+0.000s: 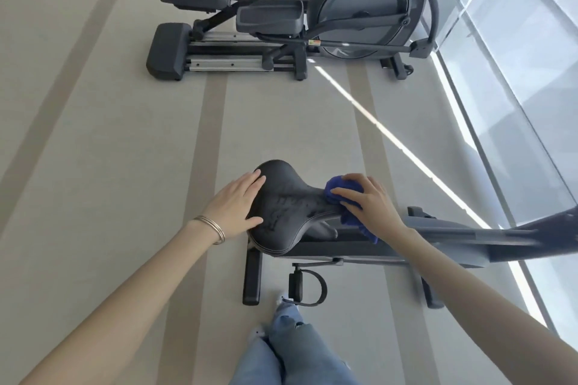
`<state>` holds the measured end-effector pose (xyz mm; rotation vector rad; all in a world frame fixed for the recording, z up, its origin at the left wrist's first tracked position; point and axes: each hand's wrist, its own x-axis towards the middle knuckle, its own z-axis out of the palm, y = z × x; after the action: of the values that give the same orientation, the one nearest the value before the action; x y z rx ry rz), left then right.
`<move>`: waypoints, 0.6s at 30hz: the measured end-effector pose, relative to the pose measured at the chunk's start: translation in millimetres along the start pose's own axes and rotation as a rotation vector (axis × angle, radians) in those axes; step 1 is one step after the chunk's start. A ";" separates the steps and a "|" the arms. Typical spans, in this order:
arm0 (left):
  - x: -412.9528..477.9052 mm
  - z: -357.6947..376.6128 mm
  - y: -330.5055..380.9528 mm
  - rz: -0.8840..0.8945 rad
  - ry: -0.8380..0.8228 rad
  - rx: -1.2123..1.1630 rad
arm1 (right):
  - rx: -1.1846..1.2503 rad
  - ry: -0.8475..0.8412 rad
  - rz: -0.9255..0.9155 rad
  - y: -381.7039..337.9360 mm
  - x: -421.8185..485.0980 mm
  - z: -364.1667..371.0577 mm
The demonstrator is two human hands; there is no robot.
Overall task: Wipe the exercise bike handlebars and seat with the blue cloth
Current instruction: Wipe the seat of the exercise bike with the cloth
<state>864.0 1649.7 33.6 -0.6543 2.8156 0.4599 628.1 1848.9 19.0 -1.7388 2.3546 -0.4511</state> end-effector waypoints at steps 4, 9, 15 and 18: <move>39.9 -5.4 -4.9 0.041 -0.006 0.068 | -0.017 0.006 -0.039 5.0 -14.7 3.1; 81.7 -9.2 -15.1 0.068 0.023 0.191 | -0.114 -0.014 -0.216 -11.6 27.0 -0.6; 99.1 -6.7 -23.8 0.089 -0.110 0.232 | -0.159 -0.240 -0.174 -21.4 63.0 1.8; 101.5 -4.8 -29.3 0.137 -0.108 0.227 | -0.120 -0.198 -0.189 -7.8 32.5 -6.6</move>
<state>787.6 1583.3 2.9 -0.3807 2.7633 0.1865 623.3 1816.6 29.1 -1.9698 2.1300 -0.1565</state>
